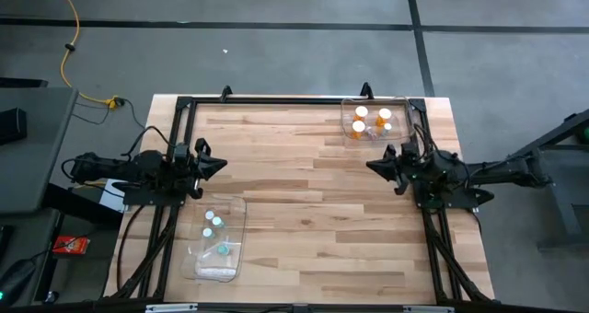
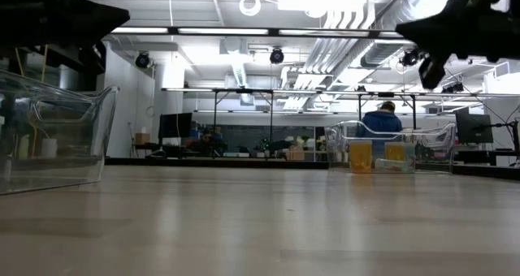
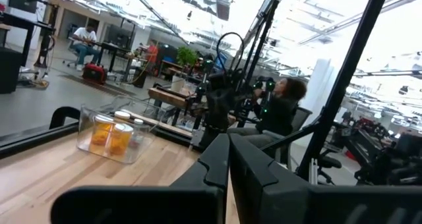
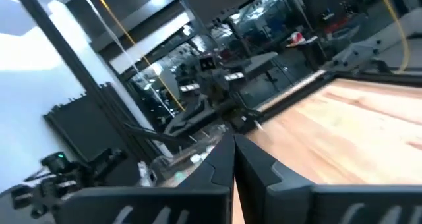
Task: Pick and place medicine bottles into bin by pill shape (circle, oval)
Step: Return to Home Position
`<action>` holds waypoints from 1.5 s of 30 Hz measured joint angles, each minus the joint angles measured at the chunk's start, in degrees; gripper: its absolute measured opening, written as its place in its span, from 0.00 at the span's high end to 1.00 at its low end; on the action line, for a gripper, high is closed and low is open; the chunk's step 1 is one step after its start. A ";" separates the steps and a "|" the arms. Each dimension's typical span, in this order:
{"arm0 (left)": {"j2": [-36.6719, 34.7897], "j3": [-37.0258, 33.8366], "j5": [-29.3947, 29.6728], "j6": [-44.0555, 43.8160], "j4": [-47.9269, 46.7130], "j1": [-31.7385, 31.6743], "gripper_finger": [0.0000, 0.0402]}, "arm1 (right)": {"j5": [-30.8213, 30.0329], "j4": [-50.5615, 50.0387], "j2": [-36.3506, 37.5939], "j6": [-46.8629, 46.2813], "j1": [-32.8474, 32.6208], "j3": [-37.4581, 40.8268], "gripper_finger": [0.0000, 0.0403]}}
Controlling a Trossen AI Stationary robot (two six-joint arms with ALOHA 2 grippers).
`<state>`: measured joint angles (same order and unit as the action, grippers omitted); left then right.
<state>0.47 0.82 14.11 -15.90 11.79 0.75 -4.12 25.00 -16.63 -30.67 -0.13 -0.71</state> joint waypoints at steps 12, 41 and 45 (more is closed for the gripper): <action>0.00 0.00 0.00 0.00 0.00 0.00 1.00 | -14.56 -15.02 0.23 13.04 -4.42 0.15 1.00; 0.00 0.00 0.00 0.00 0.00 0.00 0.99 | -14.36 -22.01 -0.15 12.76 -4.40 0.07 1.00; 0.00 0.00 0.00 0.00 -0.28 0.00 0.99 | -14.34 -22.02 2.67 12.76 -4.40 0.07 1.00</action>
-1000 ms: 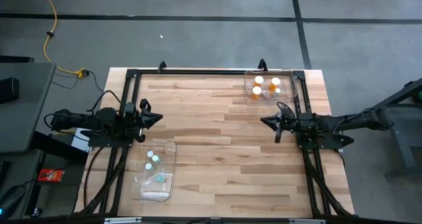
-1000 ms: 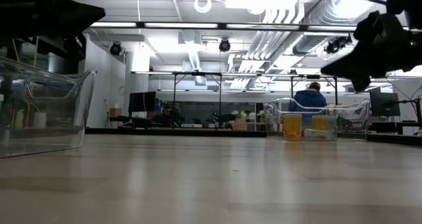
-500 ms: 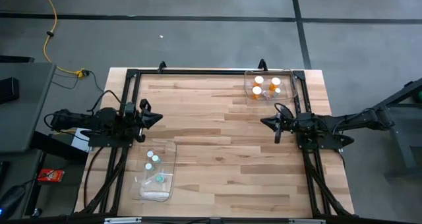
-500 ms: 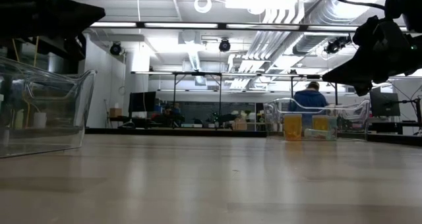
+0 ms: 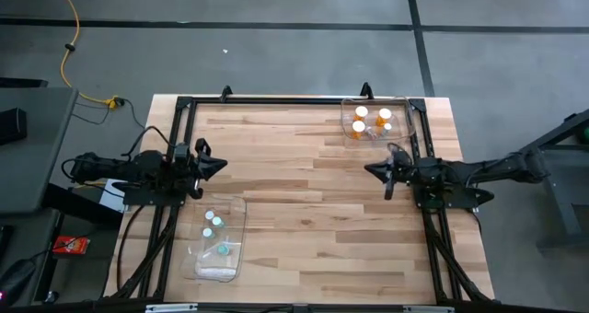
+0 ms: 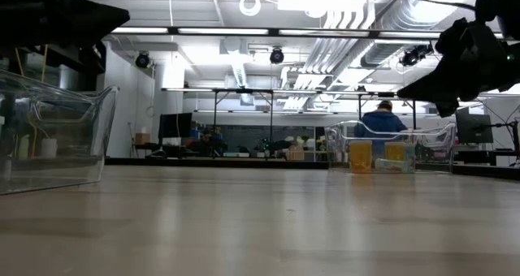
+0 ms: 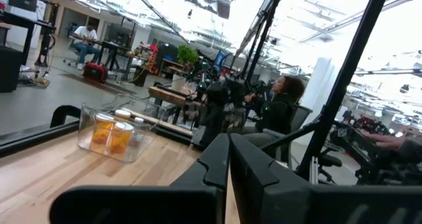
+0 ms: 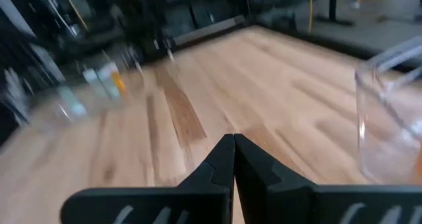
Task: Pick and place medicine bottles into bin by pill shape (circle, oval)
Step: Return to Home Position
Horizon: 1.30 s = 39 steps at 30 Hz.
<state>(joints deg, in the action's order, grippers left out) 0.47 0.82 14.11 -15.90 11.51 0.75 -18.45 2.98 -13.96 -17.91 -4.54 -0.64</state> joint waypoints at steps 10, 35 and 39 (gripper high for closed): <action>-0.14 0.00 -0.51 0.02 -9.35 0.04 0.99 | -0.51 2.89 13.92 0.03 0.00 0.07 1.00; -0.24 0.07 -3.15 0.02 -9.58 0.04 0.99 | -0.22 1.86 12.51 0.00 0.00 0.11 1.00; -0.24 0.07 -3.15 0.02 -9.58 0.04 0.99 | -0.23 1.87 12.51 0.00 0.00 0.13 1.00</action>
